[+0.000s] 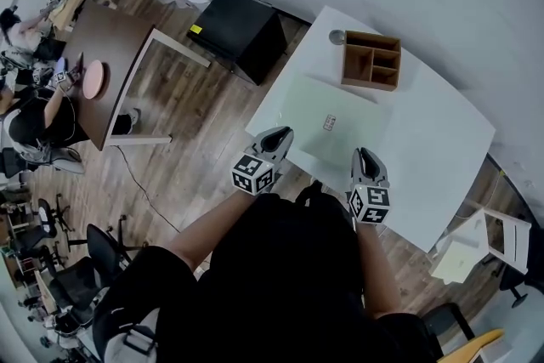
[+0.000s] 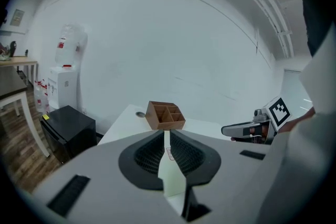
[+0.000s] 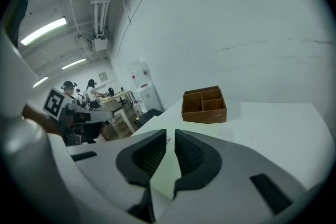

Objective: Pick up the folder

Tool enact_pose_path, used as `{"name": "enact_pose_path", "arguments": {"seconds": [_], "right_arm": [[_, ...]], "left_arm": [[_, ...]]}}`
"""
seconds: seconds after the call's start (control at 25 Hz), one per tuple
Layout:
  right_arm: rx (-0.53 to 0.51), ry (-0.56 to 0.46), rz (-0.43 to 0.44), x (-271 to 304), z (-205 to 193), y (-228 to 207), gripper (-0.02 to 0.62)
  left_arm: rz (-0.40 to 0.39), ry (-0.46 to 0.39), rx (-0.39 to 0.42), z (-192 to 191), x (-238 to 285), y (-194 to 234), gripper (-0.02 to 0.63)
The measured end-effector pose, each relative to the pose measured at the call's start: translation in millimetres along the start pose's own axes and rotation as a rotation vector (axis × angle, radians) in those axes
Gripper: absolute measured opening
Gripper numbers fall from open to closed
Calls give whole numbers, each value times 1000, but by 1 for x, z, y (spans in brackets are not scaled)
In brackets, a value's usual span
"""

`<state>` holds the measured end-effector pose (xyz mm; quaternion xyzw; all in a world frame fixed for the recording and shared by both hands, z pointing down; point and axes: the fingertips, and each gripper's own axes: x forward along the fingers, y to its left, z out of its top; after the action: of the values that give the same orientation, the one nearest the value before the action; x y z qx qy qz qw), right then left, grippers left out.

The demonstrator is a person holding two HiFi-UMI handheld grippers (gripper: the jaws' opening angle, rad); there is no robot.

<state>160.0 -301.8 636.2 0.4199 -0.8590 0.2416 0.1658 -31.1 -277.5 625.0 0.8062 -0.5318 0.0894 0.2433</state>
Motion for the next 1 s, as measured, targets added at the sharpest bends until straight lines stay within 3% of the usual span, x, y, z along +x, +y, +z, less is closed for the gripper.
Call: {"name": "enact_pose_path", "arguments": {"seconds": [0.16,0.28,0.32,0.4,0.68,0.88,1.0], "right_arm": [[21,23,-39,11,-8,-21,48],[61,54,-64,25,-17,-38,141],[76,69,-72,30,-21,-44,149],[95,99,-83,38,-31,-54,177],[100,250,-66,74,-72,-76,283],[312,316,-30,92,-99,-82,298],[346,326,-10,94,-103,-82,305]], "left_arm": [[18,3,-2,2,14,10,81],[39,22,4,2,31,21,121],[40,48,-15,-5,38,26,151],[40,114,-71,-24,51,38,302],[115,252,-140,-70,76,85,350],[153,346,-186,-96,92,112,360],[146,393,-225,-109,99,115,360]]}}
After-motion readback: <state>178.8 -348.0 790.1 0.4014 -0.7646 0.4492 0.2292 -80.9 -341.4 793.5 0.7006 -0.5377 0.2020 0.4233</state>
